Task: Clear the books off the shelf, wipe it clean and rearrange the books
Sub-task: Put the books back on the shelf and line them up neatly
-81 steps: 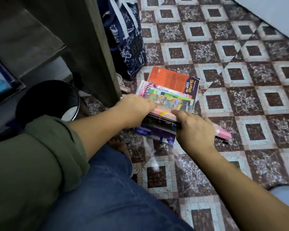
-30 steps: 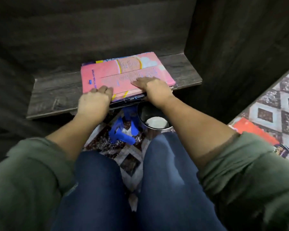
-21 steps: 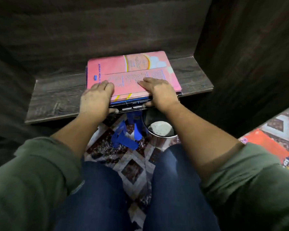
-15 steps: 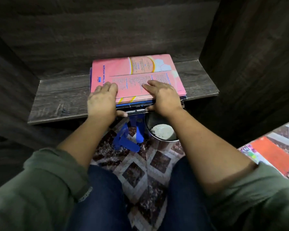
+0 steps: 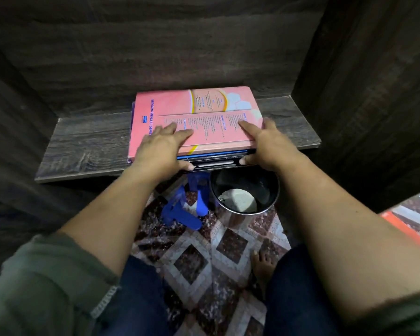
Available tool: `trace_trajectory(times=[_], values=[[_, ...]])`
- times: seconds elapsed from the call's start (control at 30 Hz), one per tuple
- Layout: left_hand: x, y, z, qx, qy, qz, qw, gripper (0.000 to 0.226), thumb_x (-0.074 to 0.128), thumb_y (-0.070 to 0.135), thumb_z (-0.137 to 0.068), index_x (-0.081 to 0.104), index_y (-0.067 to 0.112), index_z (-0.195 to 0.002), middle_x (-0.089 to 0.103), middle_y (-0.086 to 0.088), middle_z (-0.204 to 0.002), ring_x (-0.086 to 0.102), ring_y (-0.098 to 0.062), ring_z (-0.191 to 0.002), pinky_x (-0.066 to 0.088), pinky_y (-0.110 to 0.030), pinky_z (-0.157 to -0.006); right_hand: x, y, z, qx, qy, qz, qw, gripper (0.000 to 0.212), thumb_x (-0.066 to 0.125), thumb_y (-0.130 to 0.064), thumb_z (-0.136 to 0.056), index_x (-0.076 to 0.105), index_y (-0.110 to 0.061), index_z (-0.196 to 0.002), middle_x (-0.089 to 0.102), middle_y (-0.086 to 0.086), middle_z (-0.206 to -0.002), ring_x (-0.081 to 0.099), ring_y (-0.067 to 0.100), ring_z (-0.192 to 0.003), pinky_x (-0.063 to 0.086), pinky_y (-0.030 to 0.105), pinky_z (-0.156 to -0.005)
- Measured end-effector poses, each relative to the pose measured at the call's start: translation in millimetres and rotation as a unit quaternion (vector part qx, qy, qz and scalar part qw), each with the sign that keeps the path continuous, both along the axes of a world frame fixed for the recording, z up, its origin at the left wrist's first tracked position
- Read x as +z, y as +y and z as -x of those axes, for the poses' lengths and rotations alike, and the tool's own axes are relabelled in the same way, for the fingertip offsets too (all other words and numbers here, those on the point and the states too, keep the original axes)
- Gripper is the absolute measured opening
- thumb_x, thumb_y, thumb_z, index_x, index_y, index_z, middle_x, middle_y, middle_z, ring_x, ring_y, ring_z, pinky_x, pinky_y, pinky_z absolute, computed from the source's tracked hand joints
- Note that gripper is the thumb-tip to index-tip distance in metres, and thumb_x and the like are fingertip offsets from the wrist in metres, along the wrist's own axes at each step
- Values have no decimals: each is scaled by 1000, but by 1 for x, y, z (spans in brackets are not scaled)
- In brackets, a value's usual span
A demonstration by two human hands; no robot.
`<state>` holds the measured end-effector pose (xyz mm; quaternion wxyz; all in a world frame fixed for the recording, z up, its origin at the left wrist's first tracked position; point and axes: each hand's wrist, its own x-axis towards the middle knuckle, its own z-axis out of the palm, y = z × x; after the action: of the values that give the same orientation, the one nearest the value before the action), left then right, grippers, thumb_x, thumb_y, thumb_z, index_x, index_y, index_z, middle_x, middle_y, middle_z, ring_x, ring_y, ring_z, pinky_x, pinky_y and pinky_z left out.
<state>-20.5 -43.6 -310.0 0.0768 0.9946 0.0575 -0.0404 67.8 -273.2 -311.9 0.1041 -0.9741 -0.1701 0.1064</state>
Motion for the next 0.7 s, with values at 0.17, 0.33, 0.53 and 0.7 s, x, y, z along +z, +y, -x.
trace_trajectory(times=[0.17, 0.33, 0.53, 0.7], values=[[-1, -11, 3, 7, -17, -11, 1000, 84, 75, 38, -81, 27, 37, -150, 20, 1, -160, 19, -33, -145, 21, -50, -117, -2, 10, 2, -19, -28, 7, 999, 96, 81, -34, -75, 21, -45, -149, 18, 16, -153, 40, 43, -129, 36, 45, -108], [10, -17, 9, 4, -62, -29, 998, 63, 78, 39, -75, 53, 24, -131, 53, -1, -134, 51, -28, -120, 45, -39, -94, 4, 9, 8, -17, -36, -19, 999, 86, 80, -23, -77, 34, -40, -147, 30, 14, -148, 40, 42, -127, 34, 44, -110], [18, -39, 8, -41, -61, -67, 995, 36, 66, 34, -89, 58, 16, -120, 59, -7, -118, 58, -32, -107, 49, -41, -87, 9, 9, 11, -20, -30, -35, 999, 70, 71, -14, -85, 41, -37, -144, 32, 12, -140, 36, 39, -122, 35, 45, -108], [17, -46, 8, -46, -65, -110, 991, 28, 62, 27, -92, 56, 14, -116, 57, -9, -115, 59, -34, -102, 47, -40, -79, 10, 9, 12, -39, -22, -41, 998, 57, 48, -12, -96, 38, -44, -143, 28, 11, -135, 37, 38, -122, 33, 47, -109]])
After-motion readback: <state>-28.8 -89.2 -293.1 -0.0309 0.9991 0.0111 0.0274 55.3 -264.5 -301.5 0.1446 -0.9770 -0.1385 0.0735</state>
